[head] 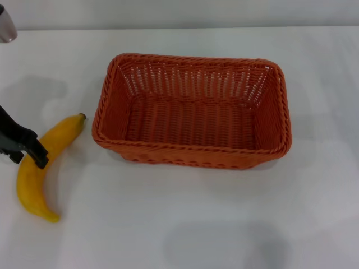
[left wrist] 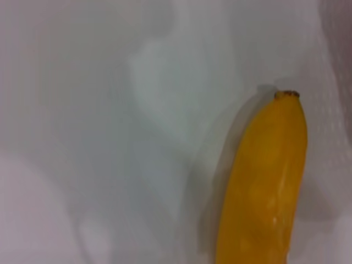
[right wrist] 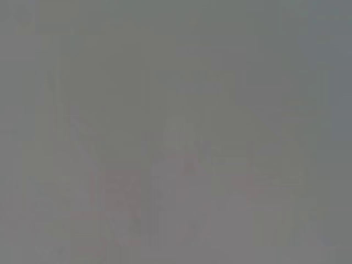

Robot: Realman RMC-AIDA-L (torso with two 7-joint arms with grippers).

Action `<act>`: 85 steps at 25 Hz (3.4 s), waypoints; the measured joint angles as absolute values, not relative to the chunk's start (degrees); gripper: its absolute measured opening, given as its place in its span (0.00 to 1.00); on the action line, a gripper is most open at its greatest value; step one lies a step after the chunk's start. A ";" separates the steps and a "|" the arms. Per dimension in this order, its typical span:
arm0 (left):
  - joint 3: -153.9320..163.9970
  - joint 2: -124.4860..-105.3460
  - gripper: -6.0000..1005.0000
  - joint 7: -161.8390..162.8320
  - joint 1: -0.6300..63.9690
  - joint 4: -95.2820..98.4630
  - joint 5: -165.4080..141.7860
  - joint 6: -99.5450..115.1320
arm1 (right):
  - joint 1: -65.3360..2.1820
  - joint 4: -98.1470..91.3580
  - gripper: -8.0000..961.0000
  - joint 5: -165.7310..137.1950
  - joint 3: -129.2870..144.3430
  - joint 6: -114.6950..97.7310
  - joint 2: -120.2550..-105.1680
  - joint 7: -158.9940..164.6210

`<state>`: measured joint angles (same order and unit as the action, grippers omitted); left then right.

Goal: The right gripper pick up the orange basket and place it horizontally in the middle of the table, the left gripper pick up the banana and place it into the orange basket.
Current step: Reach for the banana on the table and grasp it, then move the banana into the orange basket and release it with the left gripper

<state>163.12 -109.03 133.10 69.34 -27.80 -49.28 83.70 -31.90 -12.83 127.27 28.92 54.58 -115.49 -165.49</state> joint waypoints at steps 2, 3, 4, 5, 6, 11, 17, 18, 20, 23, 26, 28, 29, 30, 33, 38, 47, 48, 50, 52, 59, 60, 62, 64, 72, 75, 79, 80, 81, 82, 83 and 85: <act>163.12 -109.13 0.60 133.10 69.10 -27.59 -49.30 83.50 | -31.90 -12.83 0.91 127.27 28.92 54.59 -115.49 -165.49; 163.13 -109.21 0.60 133.14 68.94 -27.40 -49.34 83.18 | -31.90 -12.83 0.91 127.27 28.92 54.59 -115.49 -165.49; 163.12 -109.27 0.60 133.21 68.85 -27.27 -49.35 82.89 | -31.90 -12.83 0.91 127.27 28.92 54.59 -115.49 -165.49; 163.13 -109.37 0.60 133.37 68.69 -27.06 -49.36 82.45 | -31.90 -12.83 0.91 127.27 28.92 54.59 -115.49 -165.49; 163.12 -109.41 0.60 133.50 68.62 -26.87 -49.38 82.15 | -31.90 -12.83 0.91 127.27 28.92 54.59 -115.50 -165.50; 163.12 -109.79 0.60 134.17 68.25 -25.98 -49.92 80.43 | -31.76 -12.83 0.91 127.27 28.92 54.59 -115.56 -165.47; 163.12 -109.40 0.58 134.59 68.39 -25.67 -50.49 80.03 | -31.47 -12.83 0.91 127.27 28.92 54.58 -115.50 -165.44; 163.11 -109.22 0.56 134.63 68.51 -25.82 -50.19 80.11 | -31.45 -12.83 0.91 127.27 28.92 54.58 -115.50 -165.44; 163.07 -108.90 0.54 134.65 68.75 -26.09 -49.85 80.45 | -31.42 -12.83 0.91 127.27 28.92 54.53 -115.49 -165.43; 163.04 -108.08 0.51 134.60 69.16 -26.34 -49.42 81.72 | -31.40 -12.83 0.91 127.27 28.92 54.40 -115.45 -165.42; 163.03 -107.23 0.51 134.25 69.70 -27.42 -49.28 83.20 | -31.38 -12.86 0.91 127.27 28.92 54.36 -115.40 -165.41; 163.03 -107.05 0.51 133.70 70.10 -29.30 -49.03 83.73 | -31.32 -12.94 0.91 127.27 28.92 54.34 -115.40 -165.41; 163.03 -107.00 0.51 132.68 70.44 -31.49 -48.41 84.06 | -31.27 -13.01 0.91 127.27 28.92 54.33 -115.40 -165.40; 163.03 -106.94 0.51 131.76 70.62 -32.75 -47.76 84.34 | -31.21 -13.09 0.91 127.27 28.92 54.31 -115.39 -165.41; 163.09 -105.80 0.51 126.77 70.98 -36.95 -42.68 87.20 | -31.11 -13.26 0.91 127.27 28.59 54.24 -115.35 -165.41; 163.16 -102.00 0.51 120.19 72.24 -40.96 -32.57 94.71 | -31.04 -13.28 0.91 127.26 26.96 54.35 -115.31 -165.40; 163.22 -101.88 0.51 110.89 82.74 -43.53 -30.01 93.62 | -30.93 -13.06 0.91 127.27 26.63 54.25 -115.34 -165.41; 163.22 -102.18 0.51 110.43 83.86 -43.05 -29.85 93.12 | -30.93 -13.02 0.91 127.26 26.63 54.25 -115.34 -165.40; 163.22 -103.15 0.51 108.71 86.72 -40.65 -30.70 91.13 | -30.93 -12.89 0.91 127.27 26.60 54.24 -115.35 -165.41; 163.23 -104.15 0.51 106.81 89.38 -37.21 -32.87 88.87 | -30.92 -12.87 0.91 127.26 26.62 54.29 -115.40 -165.39; 163.19 -111.24 0.51 96.54 95.61 -32.03 -37.82 82.48 | -30.60 -12.30 0.91 127.26 26.63 54.33 -115.54 -164.85; 163.17 -112.07 0.51 95.90 95.94 -31.22 -38.15 81.91 | -30.58 -12.13 0.91 127.26 26.63 54.43 -115.55 -164.43; 163.15 -113.15 0.52 95.11 96.30 -30.18 -38.42 81.27 | -30.42 -12.06 0.91 127.26 26.63 54.48 -115.56 -163.96; 163.13 -114.62 0.52 94.15 96.65 -29.55 -38.53 80.91 | -30.01 -12.11 0.91 127.26 26.61 54.49 -115.55 -163.88; 163.12 -118.84 0.54 93.15 96.40 -25.79 -43.58 79.90 | -29.87 -12.13 0.91 127.41 25.93 54.71 -115.49 -163.88; 163.12 -118.90 0.54 95.07 95.83 -22.84 -45.87 79.15 | -29.72 -12.07 0.91 127.44 25.92 55.36 -115.48 -163.88; 163.06 -118.87 0.55 95.41 95.17 -22.87 -44.57 78.02 | -29.53 -12.04 0.91 127.45 25.93 55.93 -115.48 -163.88; 163.05 -118.79 0.55 95.32 95.05 -23.04 -44.10 77.93 | -29.41 -12.04 0.91 127.44 25.92 56.14 -115.48 -163.89; 163.04 -118.74 0.56 95.22 94.90 -23.19 -43.76 77.85 | -29.37 -12.04 0.91 127.44 25.93 56.20 -115.49 -163.89; 163.04 -118.71 0.56 95.03 94.69 -23.24 -43.65 77.77 | -29.34 -12.03 0.91 127.45 25.93 56.22 -115.50 -163.89; 163.03 -118.71 0.56 94.92 94.52 -23.26 -43.64 77.49 | -29.32 -12.04 0.91 127.45 25.92 56.23 -115.52 -163.89; 163.03 -118.76 0.57 94.93 94.17 -23.30 -43.75 76.32 | -29.24 -12.04 0.91 127.45 25.93 56.24 -115.55 -163.90</act>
